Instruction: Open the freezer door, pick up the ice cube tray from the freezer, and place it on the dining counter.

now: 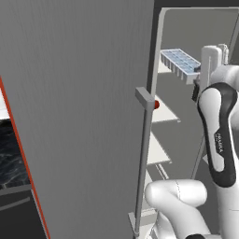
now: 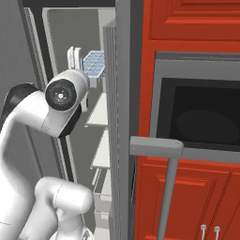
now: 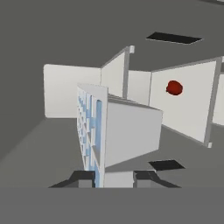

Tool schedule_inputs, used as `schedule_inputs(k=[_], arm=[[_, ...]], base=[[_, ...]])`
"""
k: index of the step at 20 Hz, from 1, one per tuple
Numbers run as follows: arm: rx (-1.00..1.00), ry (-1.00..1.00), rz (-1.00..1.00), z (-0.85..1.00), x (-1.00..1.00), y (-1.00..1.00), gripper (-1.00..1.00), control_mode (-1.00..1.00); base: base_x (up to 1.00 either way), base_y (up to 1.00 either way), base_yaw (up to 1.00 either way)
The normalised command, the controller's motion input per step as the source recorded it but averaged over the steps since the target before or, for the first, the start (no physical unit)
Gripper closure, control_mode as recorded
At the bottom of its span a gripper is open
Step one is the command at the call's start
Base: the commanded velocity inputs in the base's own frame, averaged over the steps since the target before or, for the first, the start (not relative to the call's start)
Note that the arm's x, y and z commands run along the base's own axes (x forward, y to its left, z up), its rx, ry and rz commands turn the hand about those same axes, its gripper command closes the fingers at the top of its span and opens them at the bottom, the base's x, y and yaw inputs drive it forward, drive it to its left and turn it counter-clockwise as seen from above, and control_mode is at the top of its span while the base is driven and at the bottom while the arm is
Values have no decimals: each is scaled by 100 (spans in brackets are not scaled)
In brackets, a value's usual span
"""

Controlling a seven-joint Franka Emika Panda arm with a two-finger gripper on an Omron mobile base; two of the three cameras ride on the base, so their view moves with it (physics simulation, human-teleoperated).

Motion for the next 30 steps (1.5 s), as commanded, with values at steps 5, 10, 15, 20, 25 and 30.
schedule_inputs(k=[5, 10, 15, 20, 25, 30], arm=[[0, 0, 0, 3, -88, 6, 100, -100], [0, 0, 0, 0, -84, 3, 100, -100], [0, 1, 0, 0, -91, 15, 100, -100], [0, 8, 0, 1, -80, 21, 100, -100], [0, 9, 0, 1, -72, 11, 100, -100], [0, 6, 0, 2, -44, 6, 100, -100]], base=[[0, 0, 0], [0, 0, 0], [0, 0, 0], [0, 0, 0], [0, 0, 0], [0, 0, 0]])
